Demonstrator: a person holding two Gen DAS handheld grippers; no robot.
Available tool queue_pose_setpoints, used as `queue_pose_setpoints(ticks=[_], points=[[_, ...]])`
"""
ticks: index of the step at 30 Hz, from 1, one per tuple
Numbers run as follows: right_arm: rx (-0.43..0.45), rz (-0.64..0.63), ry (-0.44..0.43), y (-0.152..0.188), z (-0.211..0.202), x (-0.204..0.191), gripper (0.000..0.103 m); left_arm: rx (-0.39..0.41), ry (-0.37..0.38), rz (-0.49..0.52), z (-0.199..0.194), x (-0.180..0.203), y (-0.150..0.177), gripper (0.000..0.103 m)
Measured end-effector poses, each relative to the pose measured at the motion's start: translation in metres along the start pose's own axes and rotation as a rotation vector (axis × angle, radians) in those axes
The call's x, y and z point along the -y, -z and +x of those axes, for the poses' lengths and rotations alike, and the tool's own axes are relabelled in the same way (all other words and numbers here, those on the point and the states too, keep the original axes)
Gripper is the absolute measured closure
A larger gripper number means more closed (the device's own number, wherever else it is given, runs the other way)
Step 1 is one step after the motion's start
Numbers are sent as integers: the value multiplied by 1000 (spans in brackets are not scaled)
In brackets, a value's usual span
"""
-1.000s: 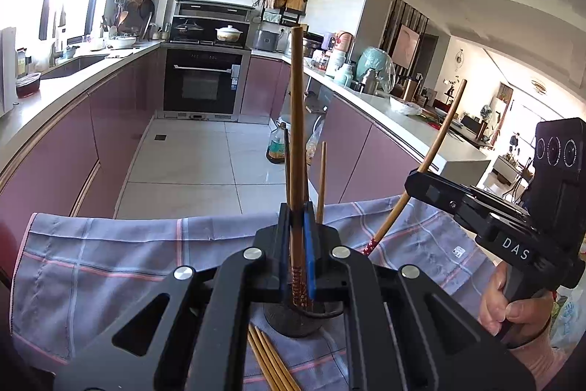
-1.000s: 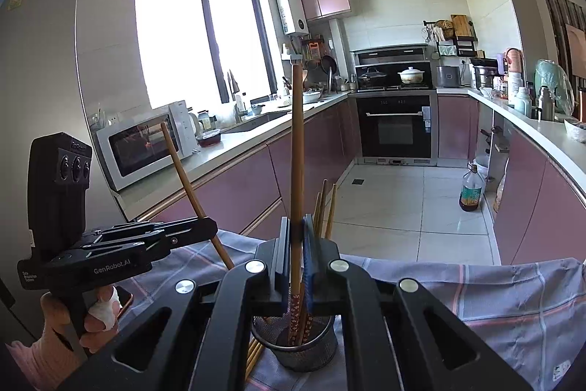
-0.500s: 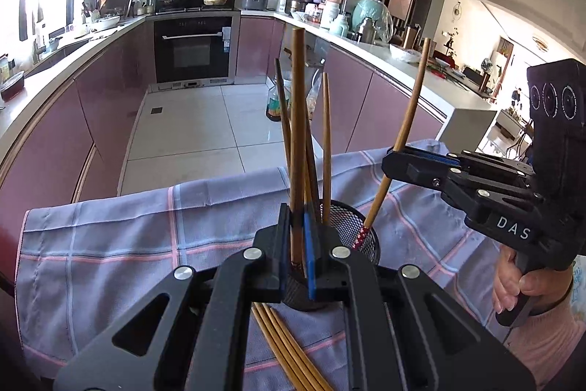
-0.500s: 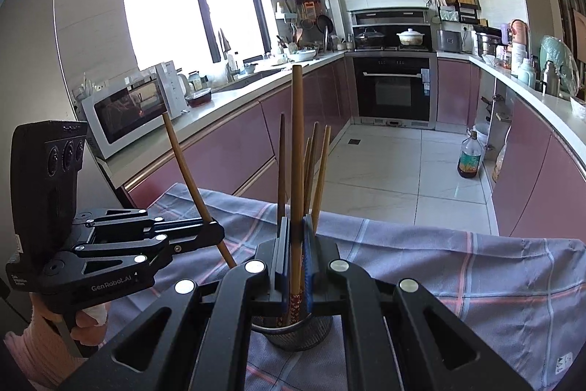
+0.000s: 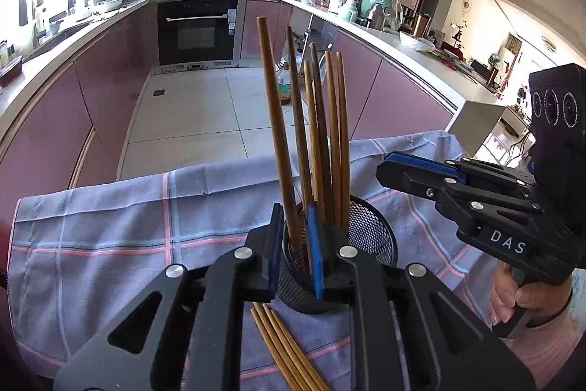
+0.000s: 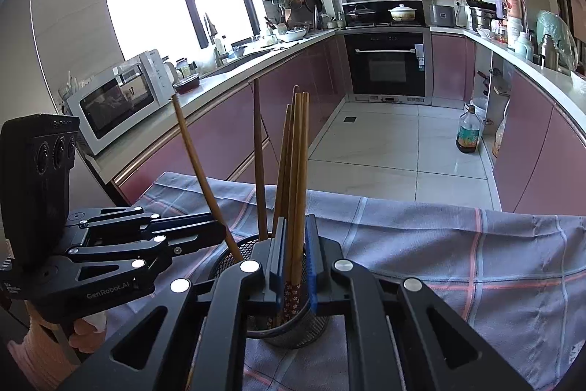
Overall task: Organize utensils
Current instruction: 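Lower the left tool's chopstick into the cup and open while the right tool releases its own, then move both open tools back down to the chopstick pile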
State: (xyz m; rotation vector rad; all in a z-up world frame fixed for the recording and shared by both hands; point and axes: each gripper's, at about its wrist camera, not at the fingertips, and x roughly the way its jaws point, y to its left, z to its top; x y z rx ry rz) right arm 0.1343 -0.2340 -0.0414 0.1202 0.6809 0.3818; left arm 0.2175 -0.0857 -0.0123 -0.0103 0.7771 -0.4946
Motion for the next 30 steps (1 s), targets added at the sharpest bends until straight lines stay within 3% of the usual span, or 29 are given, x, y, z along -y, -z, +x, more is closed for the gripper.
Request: queue_pose_setpoints(ticks=[2, 9, 20, 30], points=[[11, 8, -5, 1, -3, 2, 87, 11, -5, -15, 1, -4, 1, 78], [52, 14, -16, 6, -17, 3, 74, 38, -19, -45, -3, -13, 11, 76], [73, -40, -113, 34, -47, -20, 66, 125, -75, -9, -50, -12, 43, 65], [-76, -104, -176, 93, -32, -53, 62, 91, -116, -30, -70, -27, 95, 62]])
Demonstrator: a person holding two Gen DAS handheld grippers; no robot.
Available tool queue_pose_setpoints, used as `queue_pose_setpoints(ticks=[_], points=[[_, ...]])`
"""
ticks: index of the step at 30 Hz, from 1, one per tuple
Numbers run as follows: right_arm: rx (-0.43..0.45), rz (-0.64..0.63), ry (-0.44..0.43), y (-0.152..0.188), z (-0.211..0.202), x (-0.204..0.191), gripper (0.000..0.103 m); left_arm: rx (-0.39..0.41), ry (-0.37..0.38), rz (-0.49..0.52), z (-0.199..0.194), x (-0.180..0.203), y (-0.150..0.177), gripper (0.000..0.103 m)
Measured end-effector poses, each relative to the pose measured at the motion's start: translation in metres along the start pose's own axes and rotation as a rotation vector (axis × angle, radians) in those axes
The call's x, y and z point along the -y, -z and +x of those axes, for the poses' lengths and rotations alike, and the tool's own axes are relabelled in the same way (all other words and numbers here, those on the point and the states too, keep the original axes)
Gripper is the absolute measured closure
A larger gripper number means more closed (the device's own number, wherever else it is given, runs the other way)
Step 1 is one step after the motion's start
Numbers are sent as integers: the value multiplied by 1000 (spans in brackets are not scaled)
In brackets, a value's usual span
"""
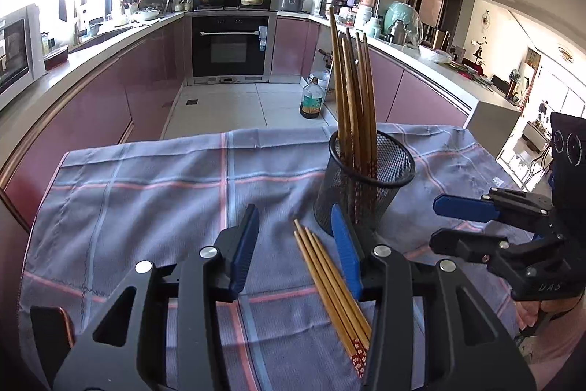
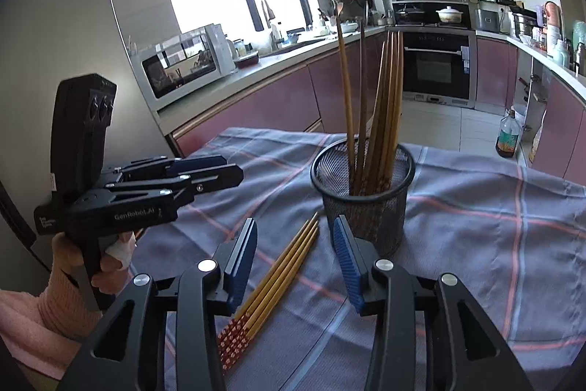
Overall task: Organize utensils
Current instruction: 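Move both open tools back down to the chopstick pile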
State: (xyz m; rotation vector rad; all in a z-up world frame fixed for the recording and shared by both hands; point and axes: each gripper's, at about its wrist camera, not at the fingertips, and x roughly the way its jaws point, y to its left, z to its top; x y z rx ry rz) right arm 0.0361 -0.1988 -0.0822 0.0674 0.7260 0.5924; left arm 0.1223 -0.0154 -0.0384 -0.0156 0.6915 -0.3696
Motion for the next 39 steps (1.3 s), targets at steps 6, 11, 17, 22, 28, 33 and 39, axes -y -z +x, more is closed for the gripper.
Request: queue_pose_setpoints(ticks=[6, 11, 17, 22, 28, 33, 39], points=[[-96, 45, 0, 25, 26, -1, 62, -57, -9, -28, 3, -6, 38, 61], [-143, 50, 20, 37, 39, -8, 62, -107, -9, -57, 15, -9, 60, 60], [-171, 29, 60, 46, 47, -13, 62, -136, -8, -38, 23, -1, 73, 59], [-185, 19, 71, 48, 50, -16, 62, -149, 1, -30, 27, 4, 76, 58], [-195, -25, 115, 49, 54, -22, 63, -166, 5, -20, 31, 7, 81, 56], [-200, -28, 129, 50, 55, -21, 63, -184, 12, 4, 36, 12, 85, 56], [-206, -27, 140, 50, 54, -19, 64, -205, 16, 34, 44, 18, 87, 56]])
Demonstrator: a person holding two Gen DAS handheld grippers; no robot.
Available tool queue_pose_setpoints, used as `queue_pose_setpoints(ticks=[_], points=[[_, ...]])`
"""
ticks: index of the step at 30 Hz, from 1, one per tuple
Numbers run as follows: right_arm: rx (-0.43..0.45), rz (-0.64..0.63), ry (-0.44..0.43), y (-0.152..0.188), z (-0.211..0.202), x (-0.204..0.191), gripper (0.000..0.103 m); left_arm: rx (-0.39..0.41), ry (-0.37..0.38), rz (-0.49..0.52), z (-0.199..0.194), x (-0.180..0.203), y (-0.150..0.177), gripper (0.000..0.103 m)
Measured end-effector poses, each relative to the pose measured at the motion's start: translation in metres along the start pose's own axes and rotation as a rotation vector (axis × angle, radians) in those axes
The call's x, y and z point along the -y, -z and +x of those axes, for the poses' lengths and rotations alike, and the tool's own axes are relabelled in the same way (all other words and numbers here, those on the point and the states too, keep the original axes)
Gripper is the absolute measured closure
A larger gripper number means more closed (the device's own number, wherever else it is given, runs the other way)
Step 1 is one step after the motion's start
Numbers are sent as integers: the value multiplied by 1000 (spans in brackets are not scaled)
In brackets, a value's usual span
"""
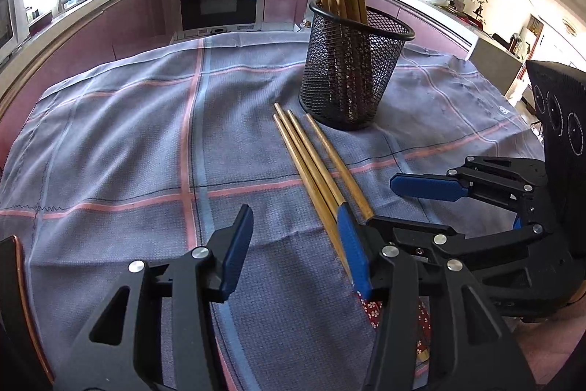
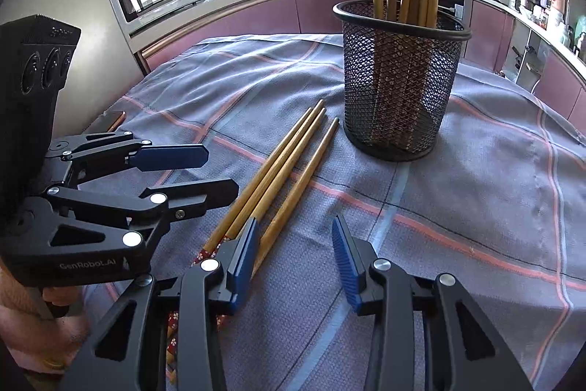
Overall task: Organize utensils
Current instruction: 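Move both open tools back down to the chopstick pile, then close the left tool on a chopstick and lift while the right tool grasps another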
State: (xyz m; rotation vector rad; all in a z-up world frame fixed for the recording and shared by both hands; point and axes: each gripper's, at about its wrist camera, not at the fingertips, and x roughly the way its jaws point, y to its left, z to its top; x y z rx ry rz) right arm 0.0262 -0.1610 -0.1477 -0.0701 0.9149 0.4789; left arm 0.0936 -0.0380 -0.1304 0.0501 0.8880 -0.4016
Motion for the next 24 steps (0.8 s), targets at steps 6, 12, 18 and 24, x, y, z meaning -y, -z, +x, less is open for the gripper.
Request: queue_pose_setpoints(ticks=[6, 12, 18, 24], points=[[-2, 6, -2, -1, 1, 0, 64, -23, 12, 9, 11, 2, -1, 53], [-1, 15, -12, -1, 2, 1, 64, -29, 3, 16, 13, 2, -2, 54], [0, 17, -14, -1, 1, 2, 64, -40, 9, 19, 13, -1, -1, 63], [-2, 13, -11, -1, 1, 3, 64, -51, 16, 20, 12, -3, -1, 65]])
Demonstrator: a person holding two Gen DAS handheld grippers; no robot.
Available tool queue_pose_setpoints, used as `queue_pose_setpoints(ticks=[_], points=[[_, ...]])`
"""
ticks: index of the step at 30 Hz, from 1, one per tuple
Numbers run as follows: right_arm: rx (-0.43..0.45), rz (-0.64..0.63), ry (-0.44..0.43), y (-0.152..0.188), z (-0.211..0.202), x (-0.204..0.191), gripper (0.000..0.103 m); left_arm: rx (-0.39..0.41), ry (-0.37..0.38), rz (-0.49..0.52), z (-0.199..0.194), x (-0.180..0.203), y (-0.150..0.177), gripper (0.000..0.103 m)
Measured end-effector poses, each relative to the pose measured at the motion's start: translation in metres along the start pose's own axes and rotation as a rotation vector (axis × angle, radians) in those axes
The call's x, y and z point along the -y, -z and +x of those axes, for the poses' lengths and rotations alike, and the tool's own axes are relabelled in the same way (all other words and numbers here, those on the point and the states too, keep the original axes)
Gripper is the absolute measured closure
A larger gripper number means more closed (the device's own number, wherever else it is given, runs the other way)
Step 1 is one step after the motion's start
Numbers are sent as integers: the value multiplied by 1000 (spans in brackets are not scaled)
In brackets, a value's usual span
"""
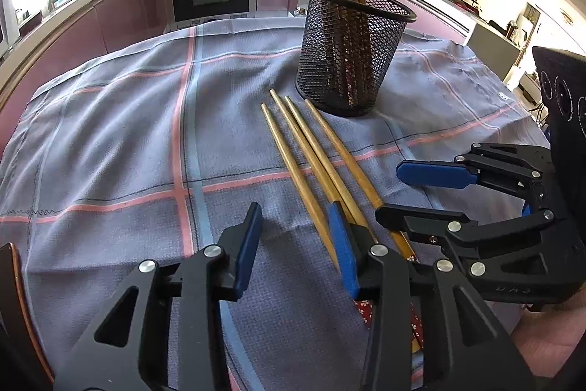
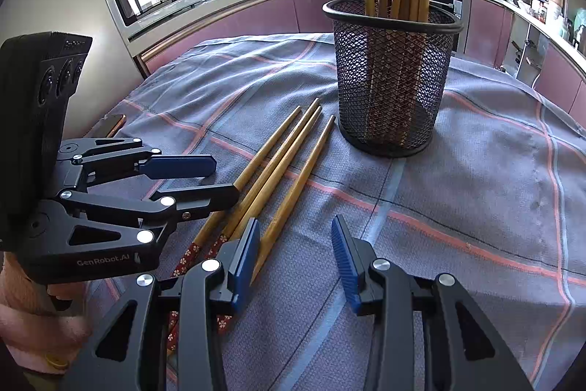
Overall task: Organize utensils
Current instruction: 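Close the left tool on a chopstick and lift while the right tool grasps another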
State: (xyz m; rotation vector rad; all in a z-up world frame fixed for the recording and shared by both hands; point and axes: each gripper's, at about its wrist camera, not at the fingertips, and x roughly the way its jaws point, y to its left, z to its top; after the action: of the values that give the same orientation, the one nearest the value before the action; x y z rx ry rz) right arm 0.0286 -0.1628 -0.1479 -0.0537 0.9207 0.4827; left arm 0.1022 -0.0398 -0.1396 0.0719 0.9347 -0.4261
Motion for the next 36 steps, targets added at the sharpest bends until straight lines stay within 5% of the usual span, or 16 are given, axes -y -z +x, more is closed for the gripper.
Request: queue_pose_setpoints(ticks=[8, 14, 17, 27, 36], points=[[-4, -25, 32, -8, 8, -6, 66, -11, -30, 10, 9, 2, -11, 69], [-6, -15, 58, -12, 10, 1, 87, -15, -33, -13, 11, -2, -13, 89], [-11, 11, 47, -13, 9, 8, 94, -18, -24, -26, 10, -5, -12, 89], [-2, -3, 71, -19, 17, 2, 94, -13, -47, -37, 18, -4, -21, 86], [13, 35, 24, -17, 9, 13, 98, 1, -41, -106, 13, -13, -20, 95]])
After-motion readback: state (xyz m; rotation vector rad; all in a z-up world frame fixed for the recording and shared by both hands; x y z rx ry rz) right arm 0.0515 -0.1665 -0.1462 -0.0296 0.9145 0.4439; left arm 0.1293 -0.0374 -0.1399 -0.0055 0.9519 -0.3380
